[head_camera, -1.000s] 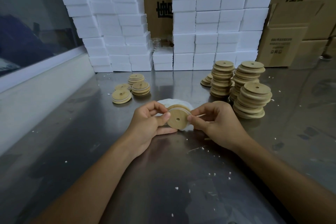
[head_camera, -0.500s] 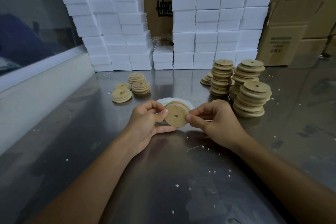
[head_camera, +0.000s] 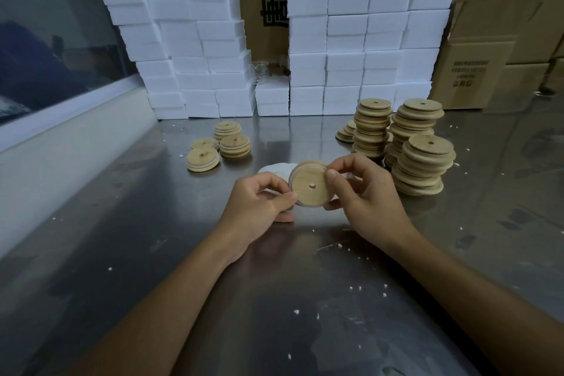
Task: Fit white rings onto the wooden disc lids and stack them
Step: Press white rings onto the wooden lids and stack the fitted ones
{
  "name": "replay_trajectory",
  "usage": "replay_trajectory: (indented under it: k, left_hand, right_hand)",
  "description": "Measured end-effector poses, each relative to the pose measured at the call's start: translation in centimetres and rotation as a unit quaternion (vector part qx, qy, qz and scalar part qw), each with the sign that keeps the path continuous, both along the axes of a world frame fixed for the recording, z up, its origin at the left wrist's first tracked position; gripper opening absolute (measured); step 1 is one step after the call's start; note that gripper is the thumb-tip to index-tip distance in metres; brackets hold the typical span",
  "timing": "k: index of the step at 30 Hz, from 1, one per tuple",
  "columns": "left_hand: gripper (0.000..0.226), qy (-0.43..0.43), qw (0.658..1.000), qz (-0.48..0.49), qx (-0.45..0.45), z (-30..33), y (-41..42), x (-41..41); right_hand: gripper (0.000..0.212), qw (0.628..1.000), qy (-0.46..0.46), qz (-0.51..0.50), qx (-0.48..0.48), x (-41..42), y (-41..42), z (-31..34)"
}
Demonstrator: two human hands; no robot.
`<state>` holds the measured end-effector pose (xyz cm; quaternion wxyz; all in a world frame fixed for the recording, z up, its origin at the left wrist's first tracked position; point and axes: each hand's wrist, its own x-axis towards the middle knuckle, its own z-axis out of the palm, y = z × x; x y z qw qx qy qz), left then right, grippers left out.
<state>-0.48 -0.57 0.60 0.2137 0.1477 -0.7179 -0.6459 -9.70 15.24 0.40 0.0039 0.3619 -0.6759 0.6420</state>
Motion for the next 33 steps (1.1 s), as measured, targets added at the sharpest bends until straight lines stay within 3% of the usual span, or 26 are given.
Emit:
replay_trajectory:
  k: [6,11,16,23,28,33]
  left_hand:
    - [0.018,0.039,0.999,0.009,-0.03,-0.2,0.15,-0.11]
    - [0.02,0.051,0.996,0.019,0.067,0.3,0.14,0.01]
    - [0.016,0.043,0.993,0.037,0.108,0.41,0.17,-0.05]
    - [0.016,0.01,1.0,0.018,0.002,0.09,0.46,-0.03]
    - [0.018,0.035,0.996,0.047,0.068,0.47,0.23,0.07]
    - [0.014,0.041,0.994,0.043,0.096,0.46,0.19,0.01]
  right_hand:
    - [0.013,0.997,0.044,-0.022,0.051,-0.29,0.01,-0.38]
    - [0.01,0.999,-0.027,-0.016,0.036,-0.32,-0.08,-0.22]
    - [0.012,0.995,-0.087,0.016,0.042,-0.3,0.1,-0.16]
    - [0.005,0.999,-0.016,-0.049,0.009,-0.14,0.23,0.22]
    - [0.018,0.984,-0.169,0.031,-0.054,-0.12,0.17,-0.12]
    - [0.011,0.982,-0.185,0.034,-0.032,-0.36,0.13,-0.3]
